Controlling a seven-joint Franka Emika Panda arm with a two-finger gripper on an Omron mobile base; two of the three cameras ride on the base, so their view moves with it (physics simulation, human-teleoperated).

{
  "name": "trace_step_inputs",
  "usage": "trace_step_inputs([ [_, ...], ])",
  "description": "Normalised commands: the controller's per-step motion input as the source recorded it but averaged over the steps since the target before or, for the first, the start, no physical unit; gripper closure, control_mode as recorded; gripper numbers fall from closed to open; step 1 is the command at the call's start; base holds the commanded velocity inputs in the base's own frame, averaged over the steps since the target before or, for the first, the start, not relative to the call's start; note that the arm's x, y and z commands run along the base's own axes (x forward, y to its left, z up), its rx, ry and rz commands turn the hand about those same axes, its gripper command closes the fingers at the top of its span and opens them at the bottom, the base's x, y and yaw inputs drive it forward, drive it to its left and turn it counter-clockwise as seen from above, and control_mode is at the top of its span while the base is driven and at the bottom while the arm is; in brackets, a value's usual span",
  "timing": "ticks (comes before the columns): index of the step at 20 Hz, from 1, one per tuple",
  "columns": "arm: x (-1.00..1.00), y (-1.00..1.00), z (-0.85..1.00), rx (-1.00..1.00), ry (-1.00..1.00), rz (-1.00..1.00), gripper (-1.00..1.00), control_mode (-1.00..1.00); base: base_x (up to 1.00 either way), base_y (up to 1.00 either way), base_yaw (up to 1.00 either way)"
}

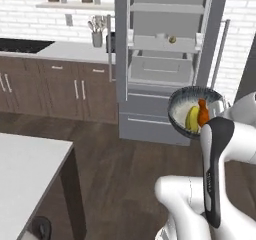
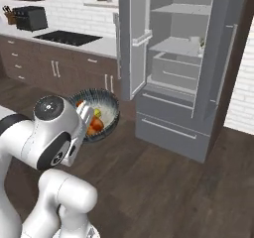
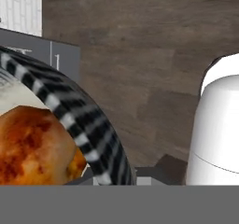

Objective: Pick the chicken drumstick and cucumber from their plates and place them in the bowl. Then put the bowl in the fridge.

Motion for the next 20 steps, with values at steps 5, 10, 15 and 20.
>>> trace_step_inputs([
  [5, 0.00, 0.00, 0.00, 0.00, 0.00, 0.00, 1.00, 1.00, 1.00, -0.18, -0.06],
  [10, 0.00, 0.00, 0.00, 0.00, 0.00, 0.00, 1.00, 1.00, 1.00, 0.04, -0.15],
  [15, 0.00, 0.00, 0.00, 0.00, 0.00, 0.00, 1.00, 1.00, 1.00, 0.31, -0.22],
  [20, 0.00, 0.00, 0.00, 0.00, 0.00, 0.00, 1.00, 1.00, 1.00, 0.25, -0.22],
])
